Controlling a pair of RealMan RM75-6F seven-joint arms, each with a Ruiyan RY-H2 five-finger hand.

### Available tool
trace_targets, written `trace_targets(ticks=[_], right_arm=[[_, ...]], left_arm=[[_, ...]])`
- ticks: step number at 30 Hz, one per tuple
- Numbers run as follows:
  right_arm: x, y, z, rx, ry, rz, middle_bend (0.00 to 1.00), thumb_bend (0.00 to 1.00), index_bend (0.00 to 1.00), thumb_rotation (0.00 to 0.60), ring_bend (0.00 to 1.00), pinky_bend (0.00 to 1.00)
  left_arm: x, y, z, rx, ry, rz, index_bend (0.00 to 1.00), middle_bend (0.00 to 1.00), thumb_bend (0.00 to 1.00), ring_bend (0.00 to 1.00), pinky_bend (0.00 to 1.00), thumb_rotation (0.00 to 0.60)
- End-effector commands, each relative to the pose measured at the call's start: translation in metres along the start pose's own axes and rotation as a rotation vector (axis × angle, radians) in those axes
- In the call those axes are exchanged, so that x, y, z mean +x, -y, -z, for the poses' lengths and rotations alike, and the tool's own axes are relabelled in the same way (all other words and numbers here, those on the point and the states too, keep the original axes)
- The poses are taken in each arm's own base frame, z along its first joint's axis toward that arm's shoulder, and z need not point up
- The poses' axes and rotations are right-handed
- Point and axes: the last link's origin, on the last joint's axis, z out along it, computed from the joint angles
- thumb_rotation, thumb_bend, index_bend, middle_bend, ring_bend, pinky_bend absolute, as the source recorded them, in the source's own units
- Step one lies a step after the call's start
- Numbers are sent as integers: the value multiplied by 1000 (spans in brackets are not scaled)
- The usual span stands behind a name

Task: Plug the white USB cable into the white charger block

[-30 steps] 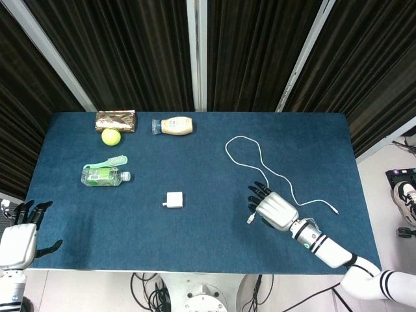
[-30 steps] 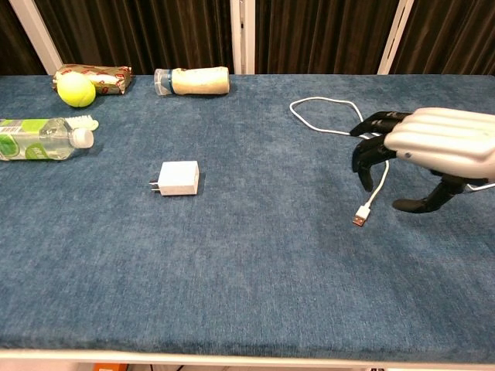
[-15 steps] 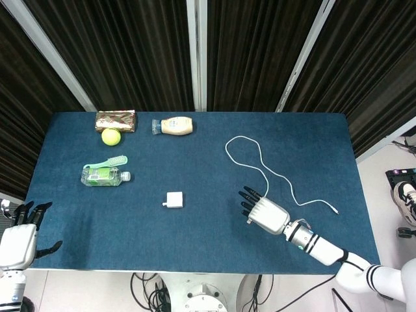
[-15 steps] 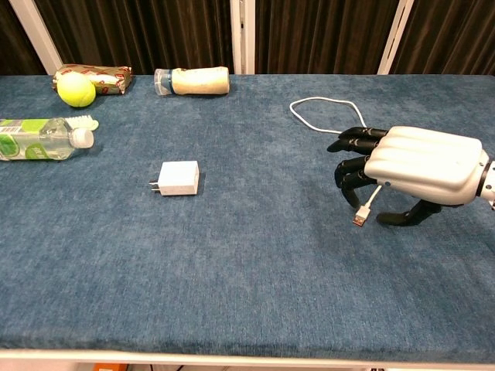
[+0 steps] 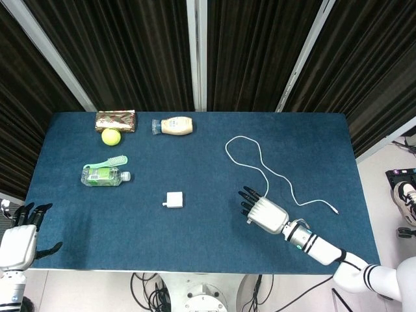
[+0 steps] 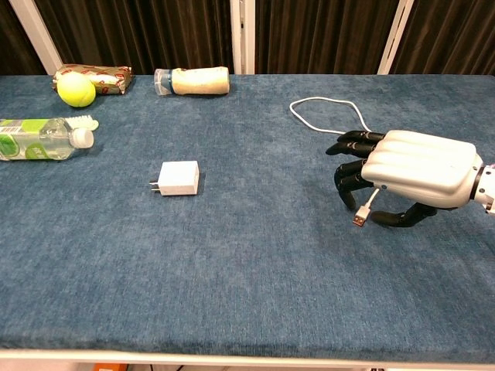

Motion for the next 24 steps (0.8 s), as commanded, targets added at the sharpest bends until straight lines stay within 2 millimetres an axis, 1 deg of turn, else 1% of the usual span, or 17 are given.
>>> trace_targets(ticks=[1,6,16,24], right_arm=[[-1,0,0,-2,4,1,304,310,454,600,59,0],[-3,1,0,-5,8,1,307,320,461,600,59,0],[-2,2,-3,-8,-5,6,316,327,511,600,83,0],[1,1,-4,-11,-13,14,353,366,578,600,120,0]], left_arm=[[-1,0,0,1,5,1,132,141,124,32,0,600],[-1,0,-1,1,8,5,131,141,124,32,0,600],[-2,1,-1,1,13,10,127,139,125,32,0,600],[-2,1,-1,0,17,13,123,139,124,32,0,600]])
